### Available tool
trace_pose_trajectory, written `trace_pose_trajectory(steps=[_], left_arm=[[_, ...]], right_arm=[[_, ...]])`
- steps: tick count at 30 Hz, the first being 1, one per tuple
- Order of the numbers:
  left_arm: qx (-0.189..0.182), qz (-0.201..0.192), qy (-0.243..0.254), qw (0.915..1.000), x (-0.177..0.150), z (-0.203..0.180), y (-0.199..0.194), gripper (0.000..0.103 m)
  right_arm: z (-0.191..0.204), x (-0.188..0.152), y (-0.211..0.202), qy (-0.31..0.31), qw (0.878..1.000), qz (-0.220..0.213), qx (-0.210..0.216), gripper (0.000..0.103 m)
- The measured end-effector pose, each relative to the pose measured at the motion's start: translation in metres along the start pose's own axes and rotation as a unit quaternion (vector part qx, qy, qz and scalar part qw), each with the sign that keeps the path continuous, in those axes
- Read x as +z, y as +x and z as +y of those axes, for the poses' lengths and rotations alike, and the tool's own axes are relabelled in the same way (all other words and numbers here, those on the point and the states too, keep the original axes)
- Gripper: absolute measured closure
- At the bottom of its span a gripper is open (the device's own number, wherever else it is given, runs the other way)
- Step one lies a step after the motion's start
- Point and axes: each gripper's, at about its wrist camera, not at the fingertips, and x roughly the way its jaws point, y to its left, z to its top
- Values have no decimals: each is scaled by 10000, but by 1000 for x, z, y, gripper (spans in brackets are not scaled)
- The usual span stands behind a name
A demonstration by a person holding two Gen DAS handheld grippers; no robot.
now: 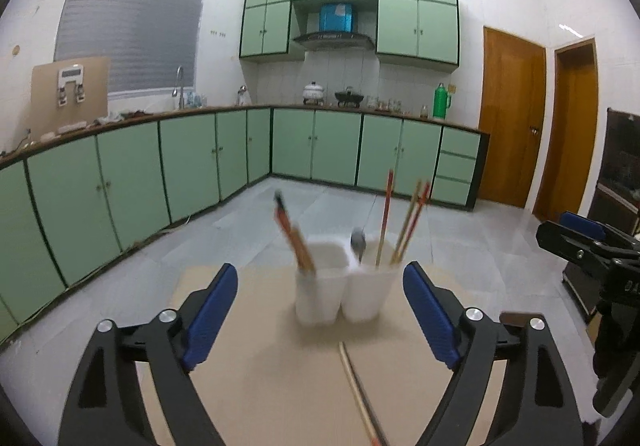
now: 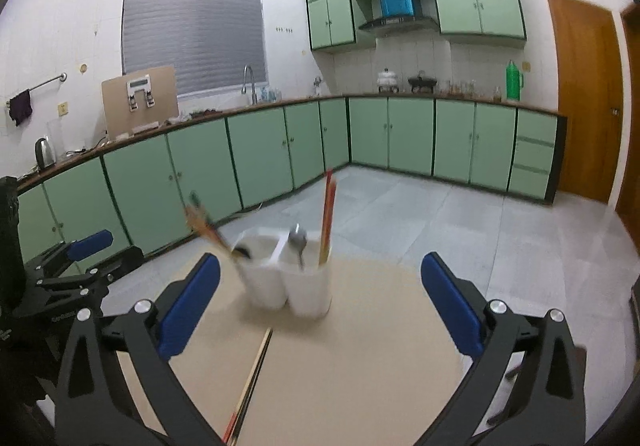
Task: Organize utensils
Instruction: 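Move both open tools back over the last red and black chopsticks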
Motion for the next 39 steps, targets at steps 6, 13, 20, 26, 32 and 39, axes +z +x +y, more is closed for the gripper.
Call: trace_pose_trajectory(steps=[6, 13, 20, 26, 32, 39], left_arm=[[140, 403, 62, 9991, -50, 6, -15, 18], [409, 938, 180, 9946, -106, 23, -18, 18], [577, 1280, 97, 9900, -136, 39, -24, 18], [645, 1359, 37, 9886, -146, 49, -32, 18], [660, 1385, -17, 9882, -149, 54, -36, 18], [645, 1411, -54, 9879, -149, 53, -35, 18]], right_arm=[[18, -57, -4, 129, 9988, 471, -13, 5], [45, -132, 11, 126, 9925, 1212, -106, 5], [70, -170, 28, -7, 9851, 1719, 5, 8], [82, -187, 35, -230, 9803, 1961, 38, 26], [90, -195, 41, -371, 9771, 2096, 15, 36], [92, -202, 52, -426, 9731, 2266, -10, 43]])
